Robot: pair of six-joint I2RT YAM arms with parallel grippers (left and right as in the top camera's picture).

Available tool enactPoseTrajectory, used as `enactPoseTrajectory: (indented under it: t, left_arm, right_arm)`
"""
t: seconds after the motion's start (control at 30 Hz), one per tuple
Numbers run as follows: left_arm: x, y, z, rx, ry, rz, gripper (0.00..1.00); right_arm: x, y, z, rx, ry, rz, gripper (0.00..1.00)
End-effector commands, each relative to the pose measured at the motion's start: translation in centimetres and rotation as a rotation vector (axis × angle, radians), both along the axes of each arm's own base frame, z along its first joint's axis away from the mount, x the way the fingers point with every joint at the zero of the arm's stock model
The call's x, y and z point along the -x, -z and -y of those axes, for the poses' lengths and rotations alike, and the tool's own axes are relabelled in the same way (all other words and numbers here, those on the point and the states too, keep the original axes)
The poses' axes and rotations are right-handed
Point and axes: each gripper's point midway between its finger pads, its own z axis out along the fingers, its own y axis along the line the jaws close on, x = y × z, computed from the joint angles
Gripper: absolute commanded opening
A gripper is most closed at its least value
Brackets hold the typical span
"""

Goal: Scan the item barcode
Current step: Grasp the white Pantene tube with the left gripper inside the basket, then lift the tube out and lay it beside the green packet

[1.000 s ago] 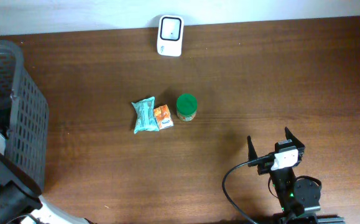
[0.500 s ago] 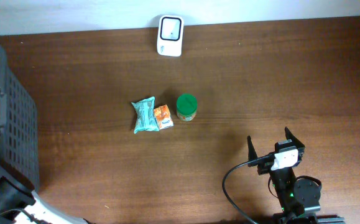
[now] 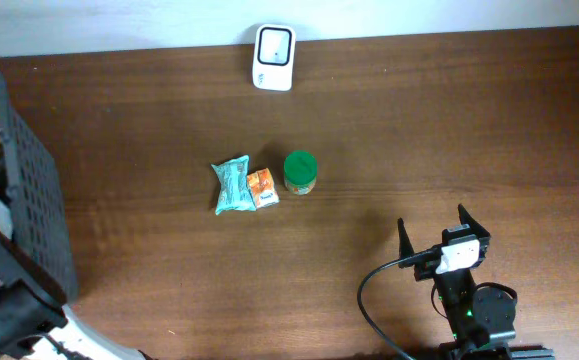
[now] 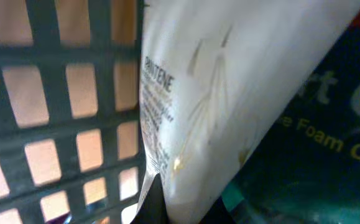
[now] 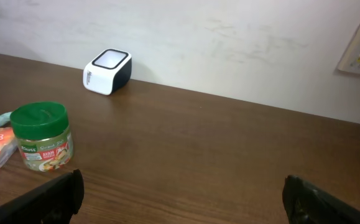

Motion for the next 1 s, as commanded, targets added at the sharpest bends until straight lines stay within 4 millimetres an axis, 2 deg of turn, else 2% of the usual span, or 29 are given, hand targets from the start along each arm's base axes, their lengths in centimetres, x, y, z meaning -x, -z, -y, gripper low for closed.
enactPoseTrajectory:
  t: [0.0, 0.07, 0.13, 0.23, 0.47, 0.57, 0.77, 0.87, 0.97]
  left_arm:
    - [-6.3, 2.3, 7.4, 0.295, 0.152, 0.290, 0.00]
    - [-8.4, -1.6, 8.8, 0.294, 0.207, 0.408, 0.00]
    - [-8.9, -3.8, 9.1, 0.279, 0.215, 0.469, 0.00]
    - [-8.8, -7.4, 9.2, 0.239, 0.220, 0.539, 0.00]
    - [-7.5, -13.3, 10.0, 0.184, 0.211, 0.651, 0.00]
    - [-6.7, -14.3, 10.4, 0.186, 0.197, 0.669, 0.00]
    - [-5.2, -13.2, 11.4, 0.243, 0.134, 0.634, 0.00]
    - [-4.9, -14.8, 11.5, 0.223, 0.136, 0.672, 0.00]
    - [-4.9, -18.7, 11.6, 0.170, 0.162, 0.748, 0.00]
  right_arm:
    - [0.0, 0.2, 0.1, -0.014, 0.002, -0.002, 0.98]
    - [0.0, 0.2, 0.1, -0.014, 0.002, -0.002, 0.98]
    - [0.0, 0.2, 0.1, -0.014, 0.002, -0.002, 0.98]
    - [0.0, 0.2, 0.1, -0.014, 0.002, -0.002, 0.98]
    - [0.0, 0.2, 0.1, -0.014, 0.002, -0.002, 0.98]
    - [0.0, 0.2, 0.1, -0.014, 0.002, -0.002, 0.98]
    - [0.0, 0.2, 0.1, -0.014, 0.002, -0.002, 0.98]
    - [0.0, 0.2, 0.1, -0.014, 0.002, -0.002, 0.98]
    - [0.0, 0.2, 0.1, -0.014, 0.002, -0.002, 0.98]
